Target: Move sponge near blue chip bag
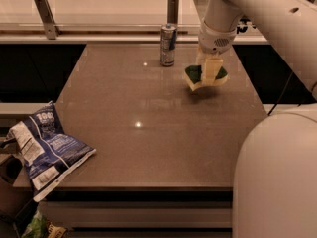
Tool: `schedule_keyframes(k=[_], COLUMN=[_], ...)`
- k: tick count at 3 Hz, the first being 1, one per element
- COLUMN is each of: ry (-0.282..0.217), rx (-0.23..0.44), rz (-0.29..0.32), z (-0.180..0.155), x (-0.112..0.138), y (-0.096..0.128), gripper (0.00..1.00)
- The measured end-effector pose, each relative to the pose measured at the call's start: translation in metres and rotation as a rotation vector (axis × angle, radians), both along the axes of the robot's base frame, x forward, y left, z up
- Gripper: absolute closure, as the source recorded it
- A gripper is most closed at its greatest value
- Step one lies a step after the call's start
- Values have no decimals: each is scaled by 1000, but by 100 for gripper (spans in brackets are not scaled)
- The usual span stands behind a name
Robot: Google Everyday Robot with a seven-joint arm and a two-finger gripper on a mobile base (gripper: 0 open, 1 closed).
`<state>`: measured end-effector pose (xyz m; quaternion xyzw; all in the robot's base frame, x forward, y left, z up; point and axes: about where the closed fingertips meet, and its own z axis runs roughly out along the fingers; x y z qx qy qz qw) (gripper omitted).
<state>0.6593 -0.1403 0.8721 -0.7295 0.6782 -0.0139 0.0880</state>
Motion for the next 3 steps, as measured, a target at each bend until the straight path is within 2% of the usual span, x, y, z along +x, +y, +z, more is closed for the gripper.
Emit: schedule_keyframes(k=[2,3], ry=[-51,-65], rx=[64,59], rz=[82,144], z=[18,24], x=[-37,-63], y=[39,67], gripper=[100,100])
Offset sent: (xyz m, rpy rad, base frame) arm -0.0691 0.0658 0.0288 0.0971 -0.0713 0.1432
